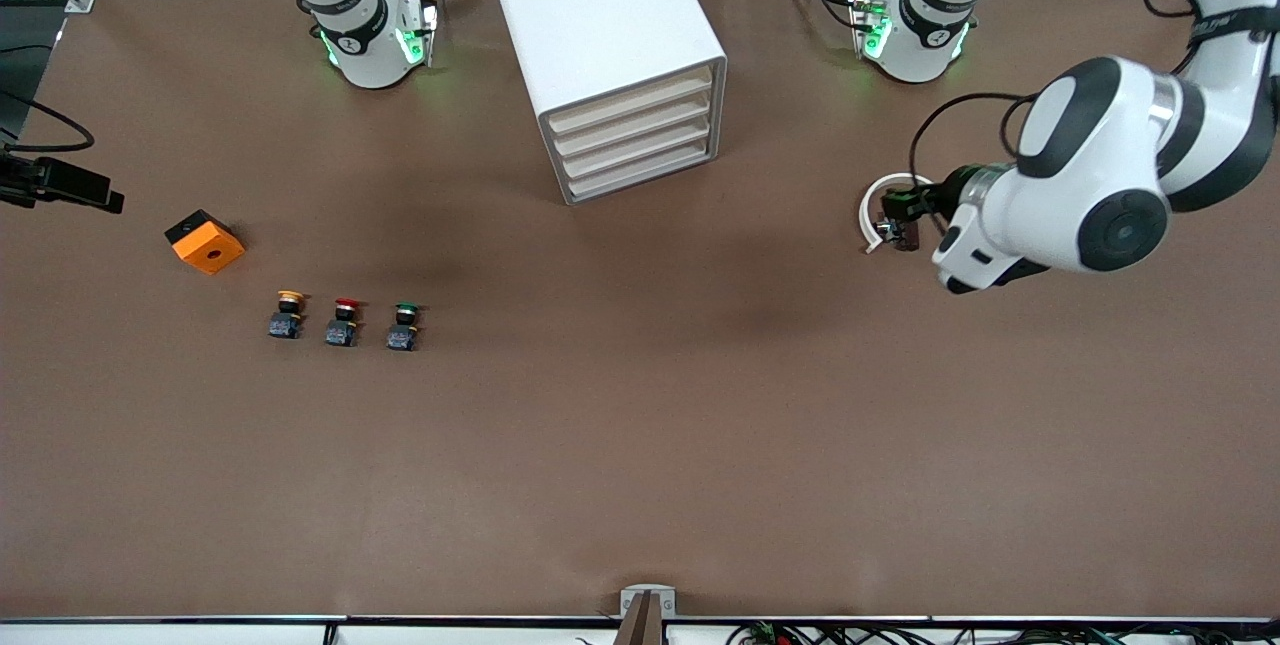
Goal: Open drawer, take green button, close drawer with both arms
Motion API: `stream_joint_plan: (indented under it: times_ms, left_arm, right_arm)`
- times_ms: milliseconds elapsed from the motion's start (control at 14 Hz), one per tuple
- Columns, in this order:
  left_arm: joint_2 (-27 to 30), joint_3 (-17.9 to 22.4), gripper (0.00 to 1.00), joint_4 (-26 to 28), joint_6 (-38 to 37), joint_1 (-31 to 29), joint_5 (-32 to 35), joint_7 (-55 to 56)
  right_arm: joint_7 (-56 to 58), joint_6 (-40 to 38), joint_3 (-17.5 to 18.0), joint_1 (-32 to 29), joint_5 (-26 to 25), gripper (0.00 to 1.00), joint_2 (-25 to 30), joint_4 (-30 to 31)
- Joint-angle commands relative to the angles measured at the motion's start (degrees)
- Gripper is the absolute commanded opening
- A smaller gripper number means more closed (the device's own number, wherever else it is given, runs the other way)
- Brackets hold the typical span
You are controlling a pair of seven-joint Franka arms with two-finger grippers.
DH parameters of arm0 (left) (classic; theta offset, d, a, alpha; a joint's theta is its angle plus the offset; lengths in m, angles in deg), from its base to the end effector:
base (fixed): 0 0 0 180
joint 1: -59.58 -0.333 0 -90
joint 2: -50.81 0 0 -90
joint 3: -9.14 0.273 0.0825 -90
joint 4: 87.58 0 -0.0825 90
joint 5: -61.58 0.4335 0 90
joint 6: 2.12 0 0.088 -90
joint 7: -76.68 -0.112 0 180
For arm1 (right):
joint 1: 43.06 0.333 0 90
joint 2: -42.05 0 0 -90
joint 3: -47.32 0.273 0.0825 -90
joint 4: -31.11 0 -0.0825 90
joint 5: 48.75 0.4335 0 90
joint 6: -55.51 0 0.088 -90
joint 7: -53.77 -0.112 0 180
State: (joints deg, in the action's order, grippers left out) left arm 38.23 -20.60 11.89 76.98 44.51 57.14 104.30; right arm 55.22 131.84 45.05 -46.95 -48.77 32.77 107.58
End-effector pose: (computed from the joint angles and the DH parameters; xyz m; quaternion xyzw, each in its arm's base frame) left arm 0.5660 -0.1478 0.3710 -0.9533 -0.1018 0.2842 0.0113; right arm 0.6167 -0.0647 0.5787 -0.9958 0.0410 0.0821 0.0021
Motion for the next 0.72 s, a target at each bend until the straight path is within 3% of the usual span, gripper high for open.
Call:
stream_joint_plan:
  times_ms: [0, 215, 287, 430, 645]
  left_arm:
    - [9.39, 5.37, 1.0, 6.61, 1.06, 1.26, 0.66, -8.44]
    - [15.2, 19.86, 1.0, 8.81, 1.41, 11.79, 0.66, -13.81]
    - [16.87, 22.77, 1.0, 9.34, 1.49, 13.39, 0.66, -15.31]
    - [19.95, 26.22, 1.0, 9.69, 2.81, 14.19, 0.66, -16.64]
    - [23.73, 26.94, 1.0, 9.87, 7.11, 13.49, 2.67, -16.9]
  right_arm:
    - [0.48, -0.93, 0.87, -1.2, 1.94, 1.0, 2.33, -1.14]
    - [-0.31, -1.54, 0.78, -1.73, 2.31, 1.0, 5.76, -0.62]
    - [-0.39, -1.63, 0.78, -1.73, 2.22, 1.0, 6.64, -0.36]
    - [-0.39, -1.71, 0.87, -1.73, 2.22, 1.0, 8.04, 0.78]
    - [-0.39, -0.67, 0.87, -1.29, 2.22, 1.0, 11.55, 6.13]
